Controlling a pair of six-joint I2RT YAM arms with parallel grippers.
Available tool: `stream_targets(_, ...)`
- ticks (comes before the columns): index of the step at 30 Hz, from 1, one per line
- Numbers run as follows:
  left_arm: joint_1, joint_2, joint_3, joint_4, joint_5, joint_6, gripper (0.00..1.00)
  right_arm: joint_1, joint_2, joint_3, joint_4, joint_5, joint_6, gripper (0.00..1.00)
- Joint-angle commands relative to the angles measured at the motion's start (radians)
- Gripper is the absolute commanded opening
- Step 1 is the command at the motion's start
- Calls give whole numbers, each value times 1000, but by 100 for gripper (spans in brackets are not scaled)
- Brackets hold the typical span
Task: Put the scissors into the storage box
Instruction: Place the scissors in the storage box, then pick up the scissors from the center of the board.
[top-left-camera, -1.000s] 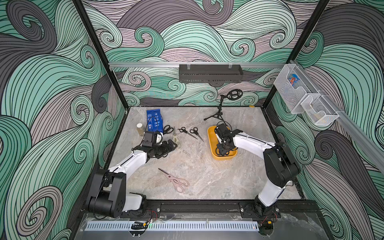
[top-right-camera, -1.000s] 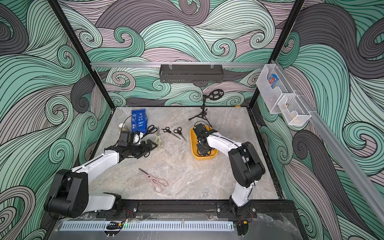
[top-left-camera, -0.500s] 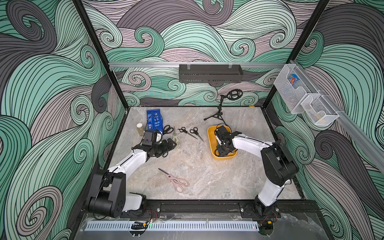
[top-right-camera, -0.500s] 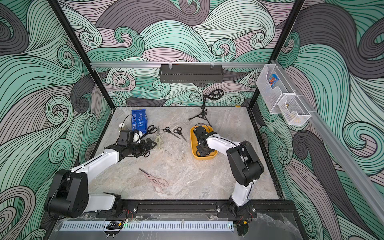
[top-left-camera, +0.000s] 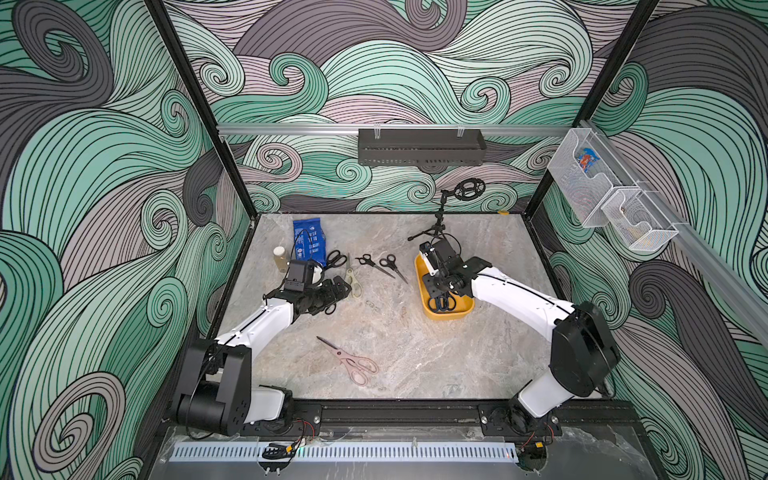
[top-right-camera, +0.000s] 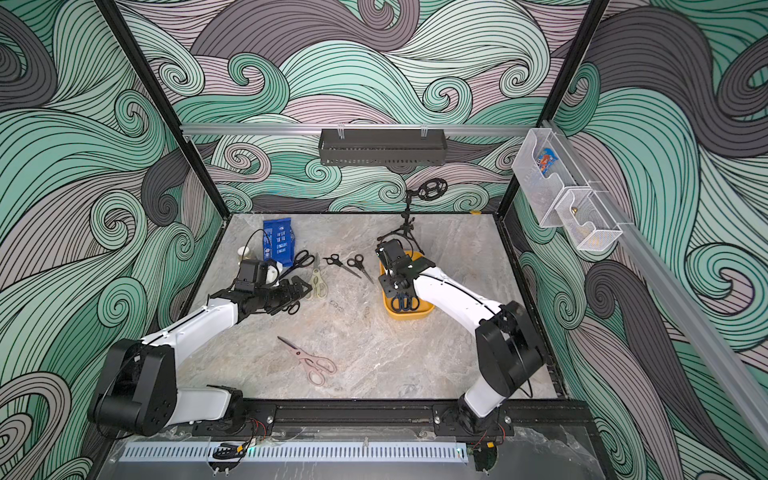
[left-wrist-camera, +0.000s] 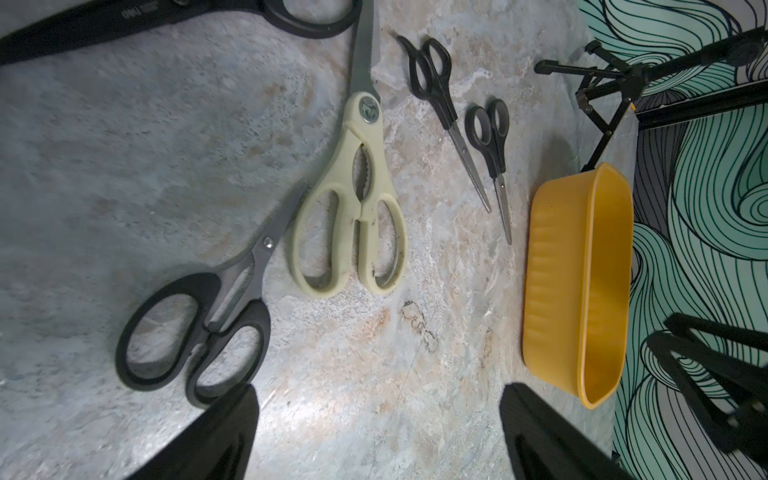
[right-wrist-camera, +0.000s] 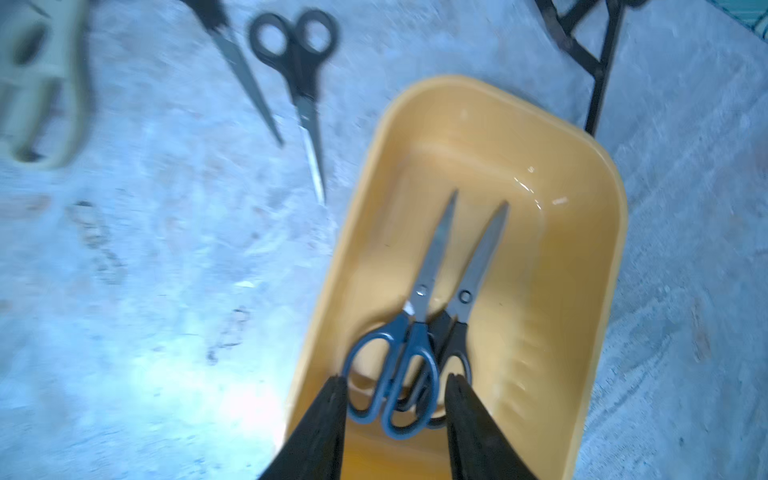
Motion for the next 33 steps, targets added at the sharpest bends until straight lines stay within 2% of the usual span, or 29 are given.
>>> stream_targets(1,17,-30,4,-7,-52,-16,95,111,3,16,-2,-37,49,44)
stream_targets(6,83,-53,-21,-7,-111,-16,95,267,44,20,1,-41,89,45)
stream_targets(13,243,-92,-61,-14,-124,-11,96,452,139,40,7,-83,104,46)
stream_targets(19,297,-120,-78,-4,-140,-19,96,577,213,57,13,-99,66,45)
stream_targets(23,306,-120,-81,-1,-141,-23,96,616,264,74,13,-86,42,45)
stream_targets(33,312,-126,-83,4,-137,-25,95,618,323,85,12,-69,22,40)
